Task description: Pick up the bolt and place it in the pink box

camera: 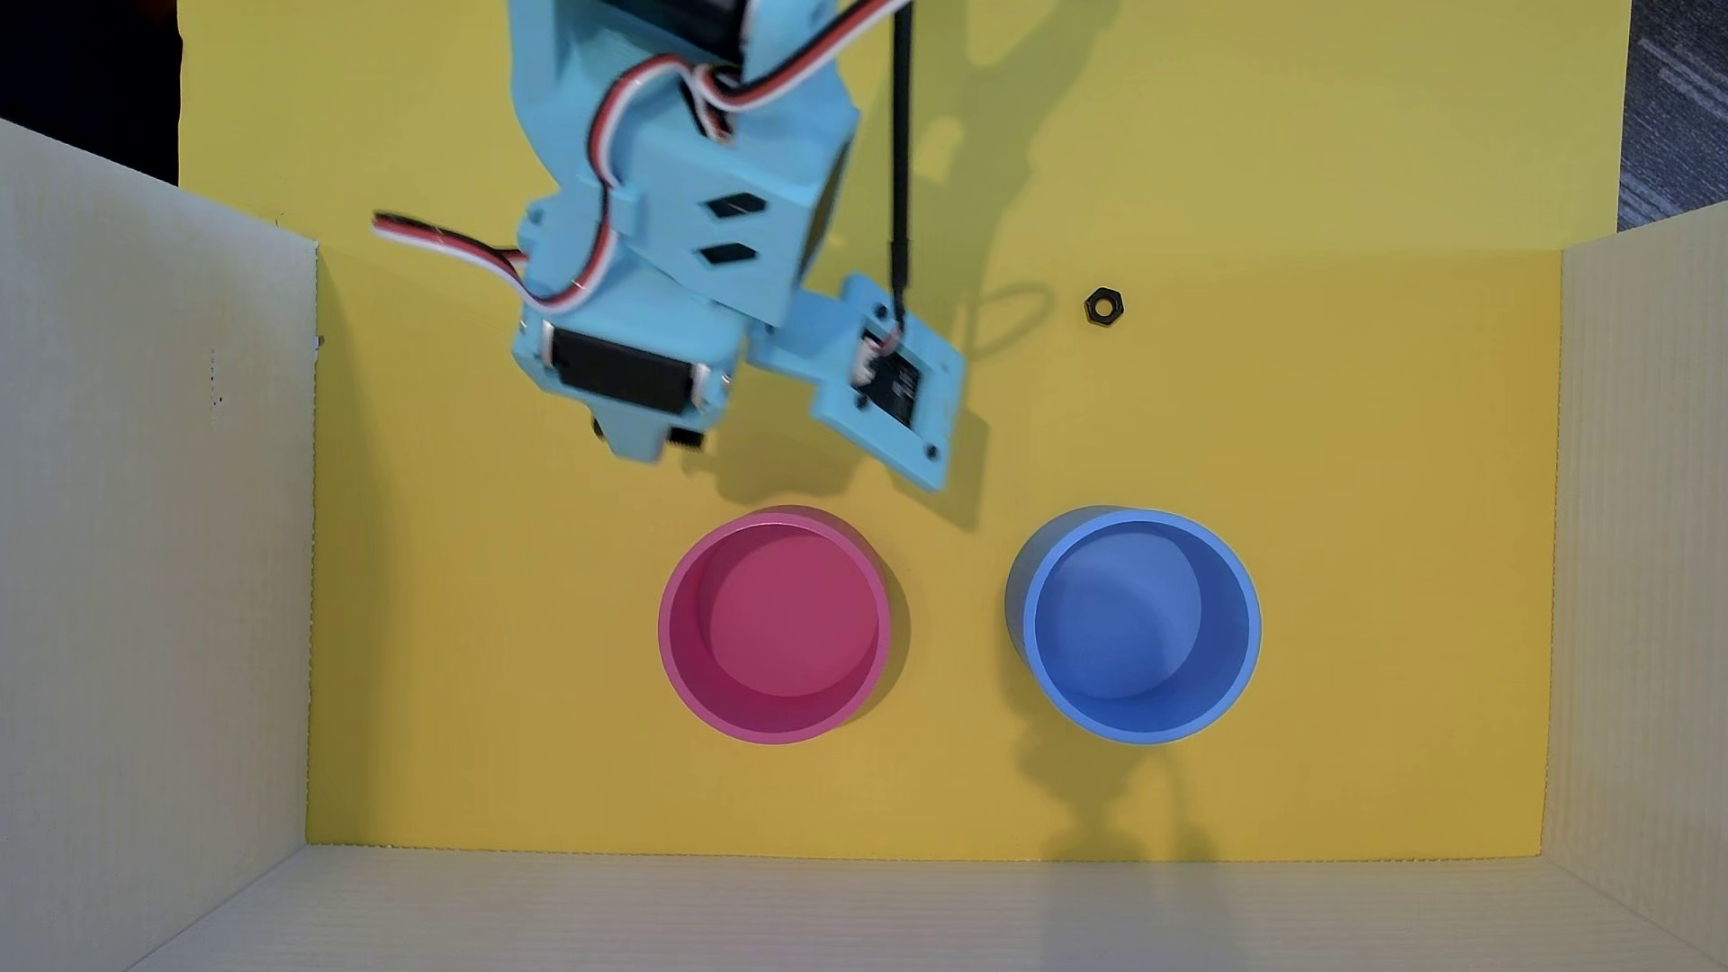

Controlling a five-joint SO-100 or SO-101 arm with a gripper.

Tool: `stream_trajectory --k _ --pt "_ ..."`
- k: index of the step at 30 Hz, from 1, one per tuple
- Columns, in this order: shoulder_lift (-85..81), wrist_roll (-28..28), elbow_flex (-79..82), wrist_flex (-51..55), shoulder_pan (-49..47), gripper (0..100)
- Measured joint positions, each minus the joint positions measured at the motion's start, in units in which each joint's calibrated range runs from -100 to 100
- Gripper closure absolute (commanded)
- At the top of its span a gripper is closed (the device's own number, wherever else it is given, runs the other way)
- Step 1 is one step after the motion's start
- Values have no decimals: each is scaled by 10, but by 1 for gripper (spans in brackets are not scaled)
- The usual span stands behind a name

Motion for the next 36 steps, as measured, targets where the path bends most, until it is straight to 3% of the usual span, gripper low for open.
stream_trajectory --k 9,26,33,36 --pt "25 -23 -35 1 -54 99" --pt "302 -41 -377 103 -72 98" --pt "365 -47 -464 148 -101 82" --pt "378 -49 -485 160 -100 85"
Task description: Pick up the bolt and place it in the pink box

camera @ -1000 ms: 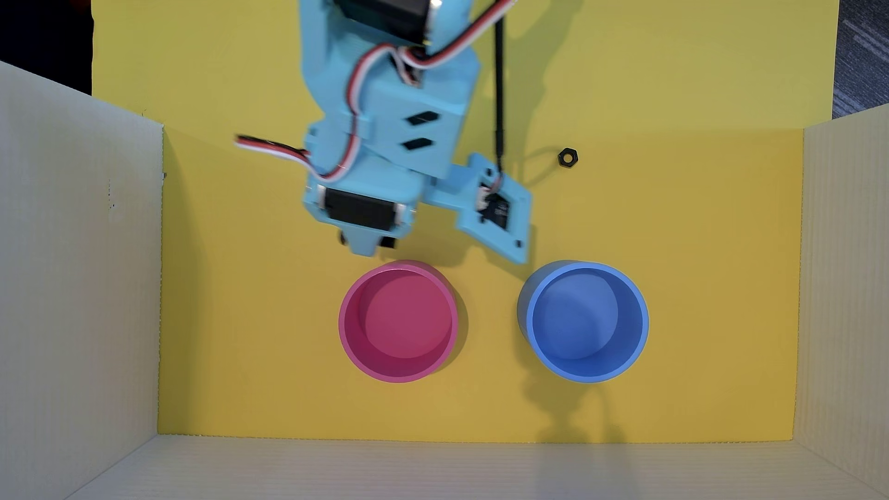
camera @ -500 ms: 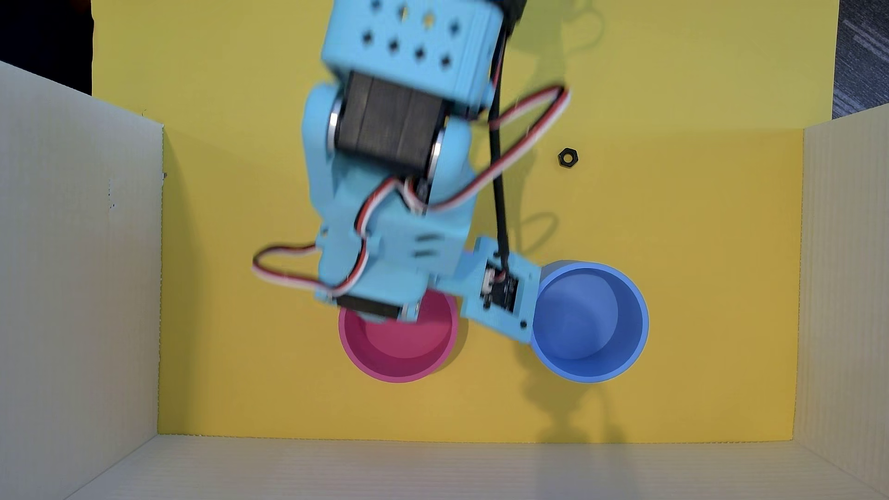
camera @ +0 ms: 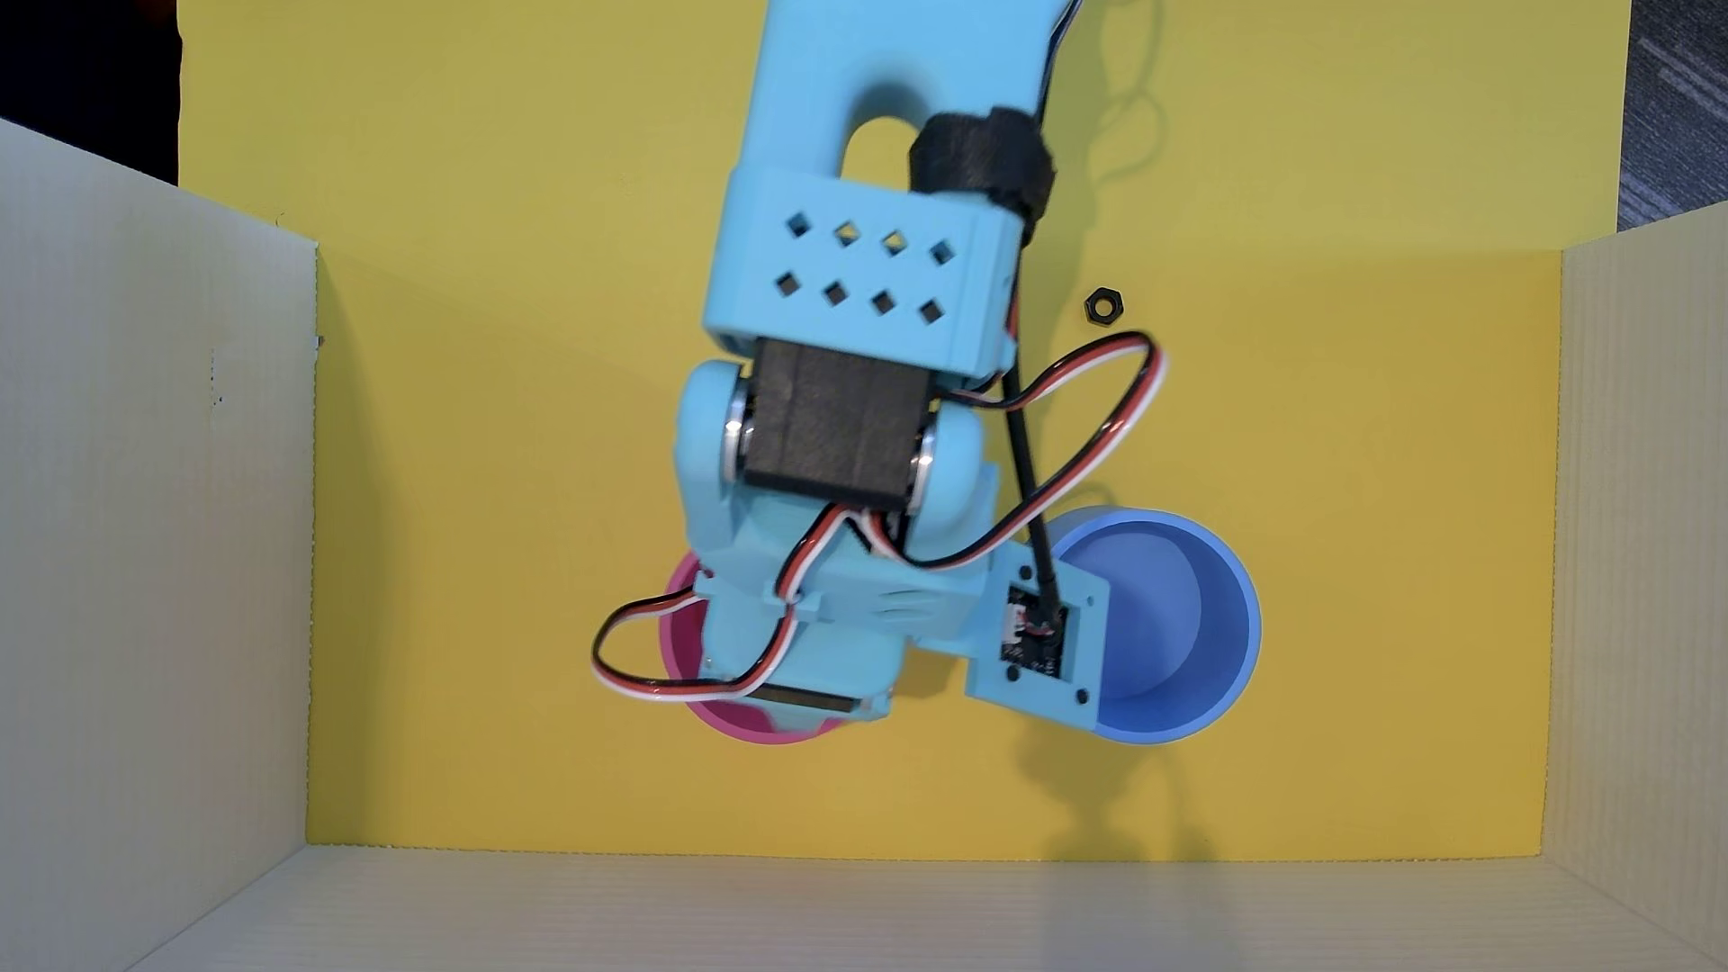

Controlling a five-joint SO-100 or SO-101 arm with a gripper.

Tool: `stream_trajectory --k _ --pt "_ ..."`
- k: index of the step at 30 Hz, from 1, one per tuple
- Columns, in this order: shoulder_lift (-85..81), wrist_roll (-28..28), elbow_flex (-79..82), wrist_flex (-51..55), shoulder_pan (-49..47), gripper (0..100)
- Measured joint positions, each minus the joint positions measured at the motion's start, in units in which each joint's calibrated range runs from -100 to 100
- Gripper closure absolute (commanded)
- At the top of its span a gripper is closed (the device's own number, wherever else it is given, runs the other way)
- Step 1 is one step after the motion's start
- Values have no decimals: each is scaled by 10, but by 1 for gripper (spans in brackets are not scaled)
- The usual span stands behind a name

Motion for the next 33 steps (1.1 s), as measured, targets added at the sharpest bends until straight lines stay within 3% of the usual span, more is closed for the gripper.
stream_trajectory --k 3,11,17,33 --pt "0 0 -3 3 -1 100" --pt "-10 -1 -1 19 -1 98" --pt "-173 -1 110 18 0 98" --pt "-752 -56 874 -426 2 98"
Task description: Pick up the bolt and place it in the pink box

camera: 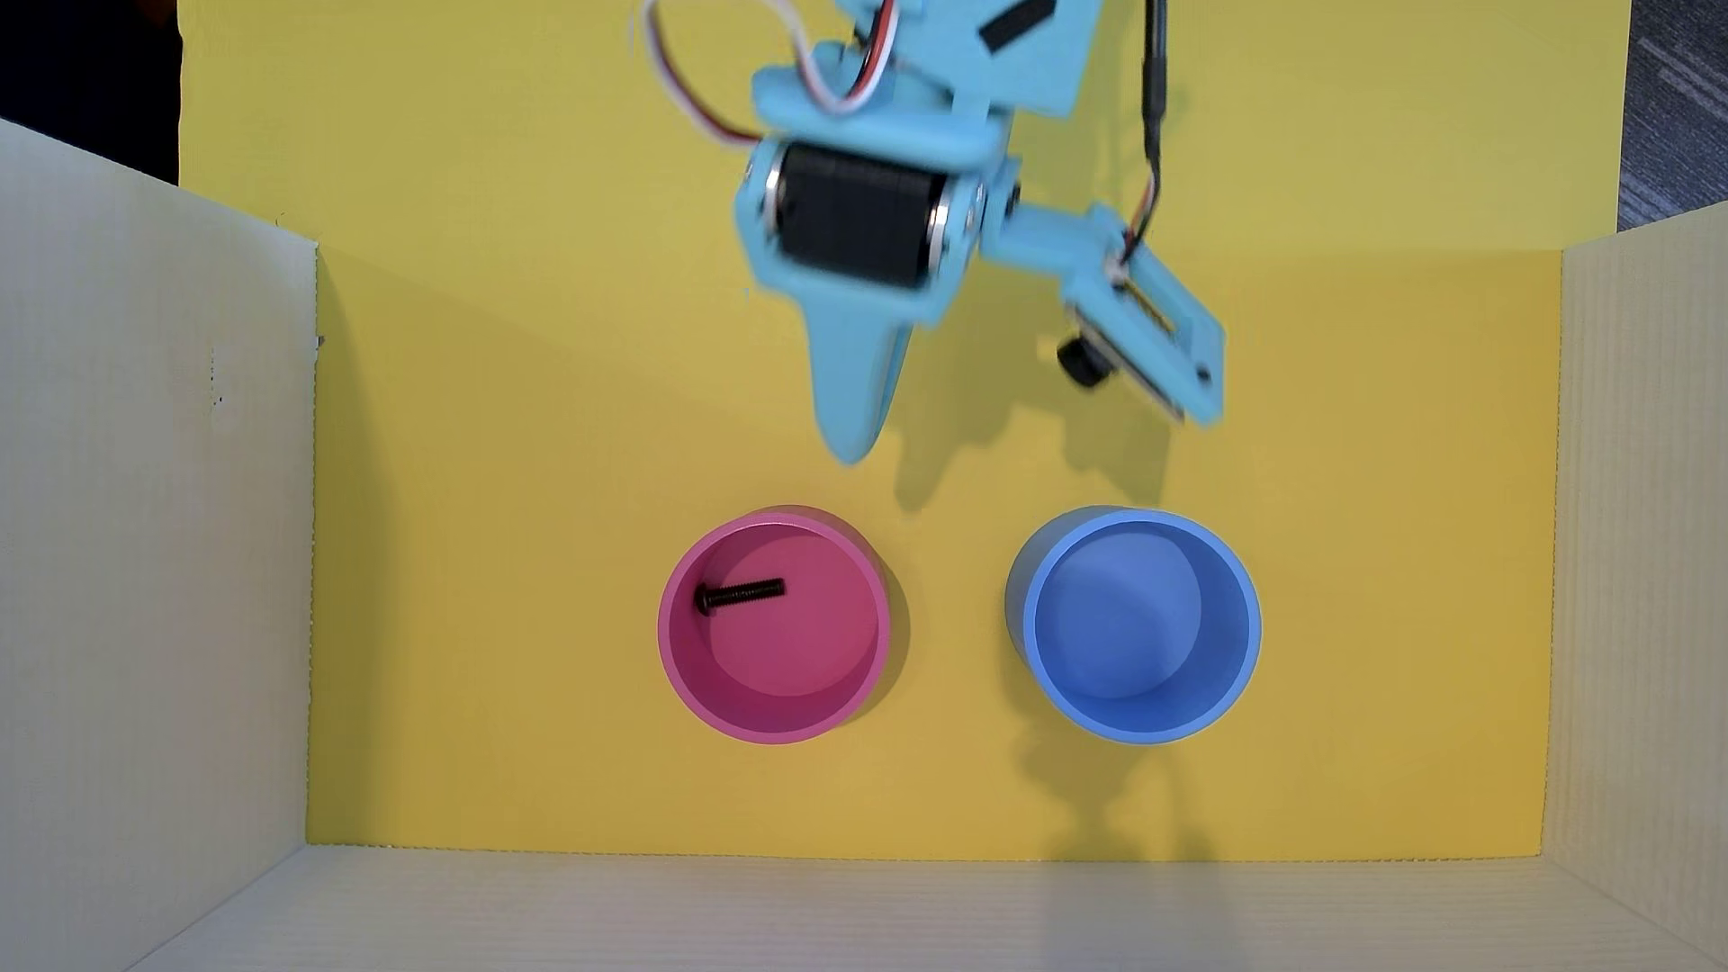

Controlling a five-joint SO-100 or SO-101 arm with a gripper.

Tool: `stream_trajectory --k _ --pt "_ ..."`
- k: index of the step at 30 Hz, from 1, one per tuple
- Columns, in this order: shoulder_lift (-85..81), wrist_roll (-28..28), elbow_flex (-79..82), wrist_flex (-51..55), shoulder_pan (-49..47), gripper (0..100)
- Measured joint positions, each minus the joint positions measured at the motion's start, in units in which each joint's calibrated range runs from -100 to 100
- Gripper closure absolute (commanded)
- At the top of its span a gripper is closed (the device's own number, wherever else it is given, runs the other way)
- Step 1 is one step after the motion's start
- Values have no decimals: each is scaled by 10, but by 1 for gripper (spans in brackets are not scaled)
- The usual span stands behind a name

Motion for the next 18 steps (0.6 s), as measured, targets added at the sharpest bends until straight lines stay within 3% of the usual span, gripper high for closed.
stream_trajectory --k 4,9,18 --pt "-92 -9 123 -68 0 98" --pt "-177 -10 195 -80 -1 98" --pt "-251 -10 266 88 -2 98"
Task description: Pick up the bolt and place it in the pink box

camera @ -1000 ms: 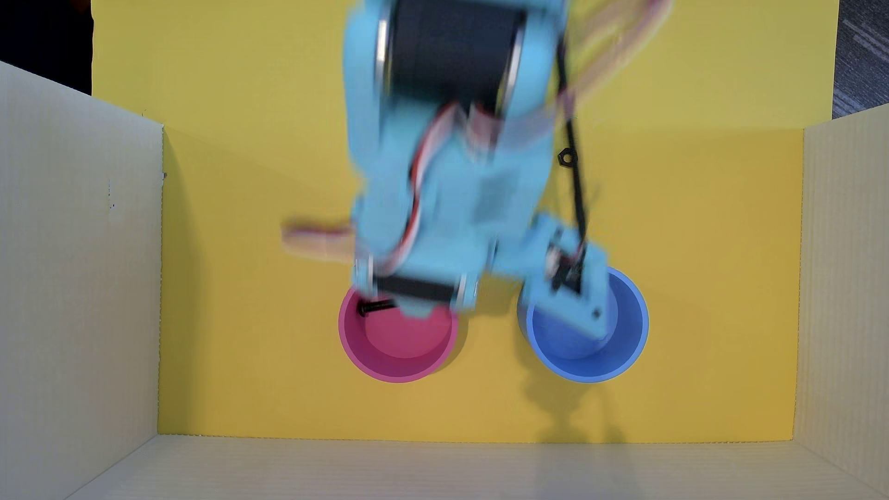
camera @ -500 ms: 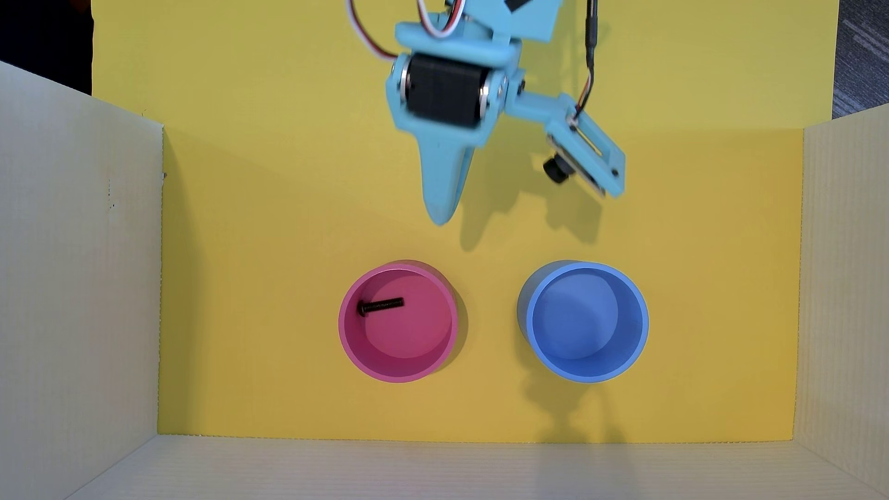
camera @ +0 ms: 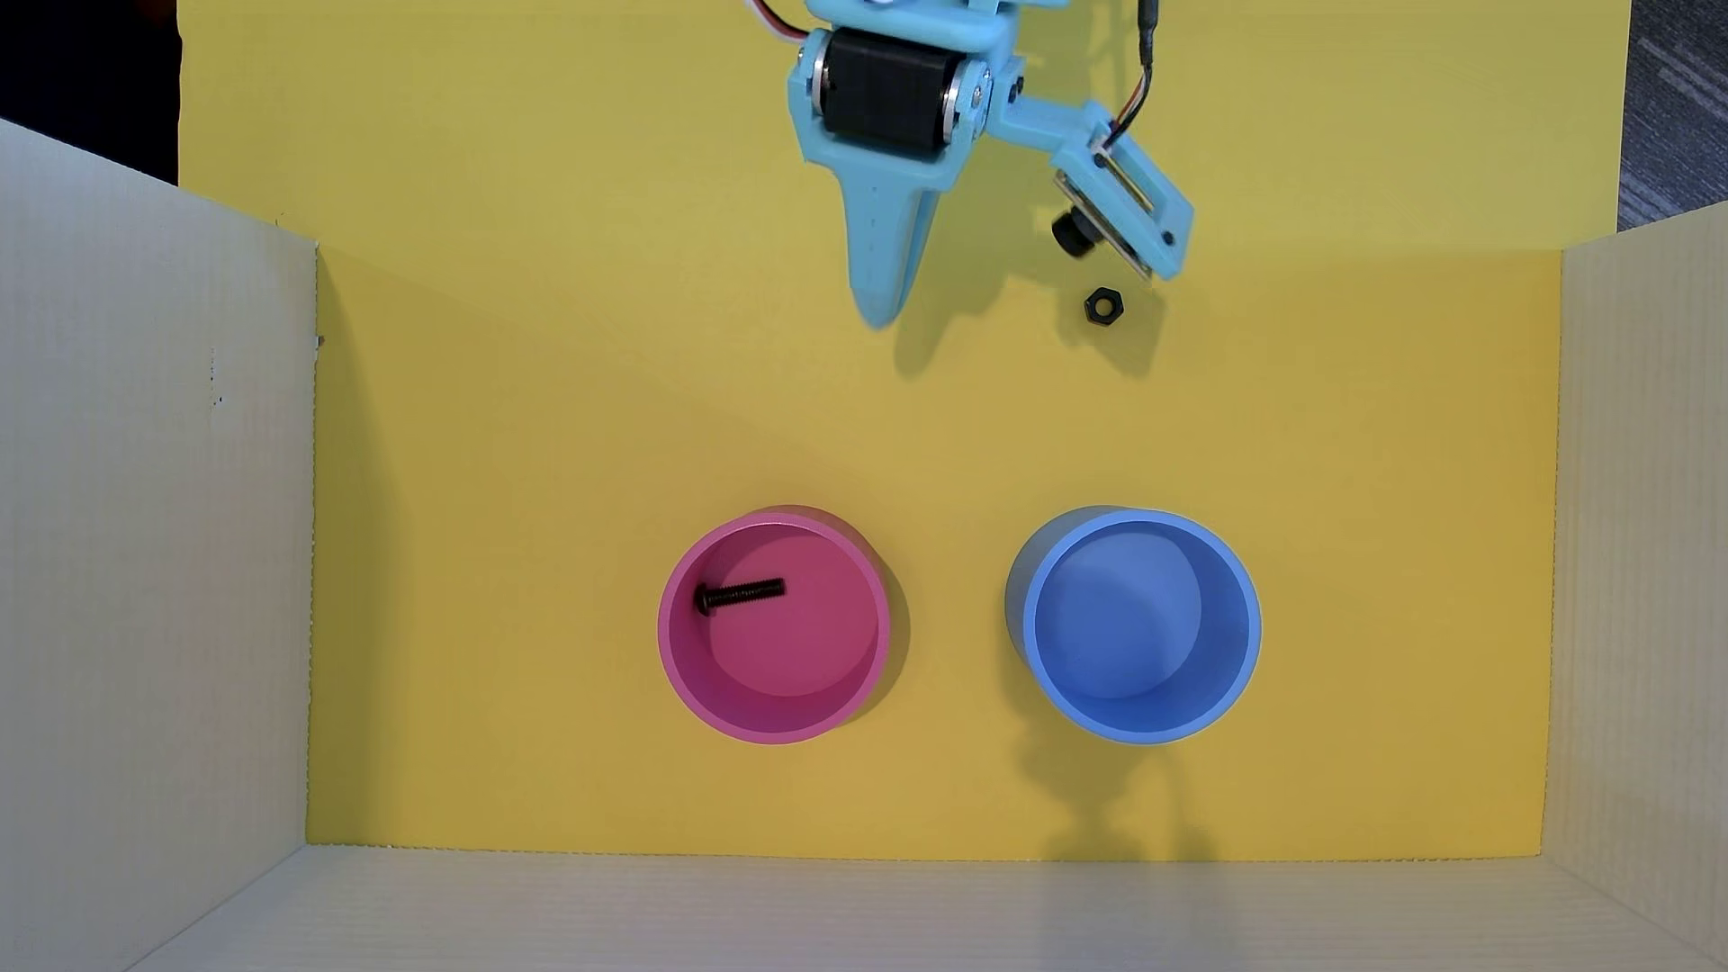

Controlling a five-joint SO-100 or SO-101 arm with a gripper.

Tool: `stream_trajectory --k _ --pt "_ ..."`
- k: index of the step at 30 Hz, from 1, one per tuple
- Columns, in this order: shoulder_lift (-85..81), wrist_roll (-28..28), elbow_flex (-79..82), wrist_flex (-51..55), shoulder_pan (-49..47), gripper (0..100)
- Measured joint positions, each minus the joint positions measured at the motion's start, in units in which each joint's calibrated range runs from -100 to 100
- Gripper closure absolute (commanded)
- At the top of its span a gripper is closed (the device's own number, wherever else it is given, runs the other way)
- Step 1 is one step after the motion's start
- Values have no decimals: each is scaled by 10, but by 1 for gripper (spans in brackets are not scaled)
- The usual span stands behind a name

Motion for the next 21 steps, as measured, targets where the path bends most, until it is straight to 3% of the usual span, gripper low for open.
stream_trajectory --k 14,21 --pt "-204 0 111 179 -69 99" --pt "-216 0 111 206 -73 98"
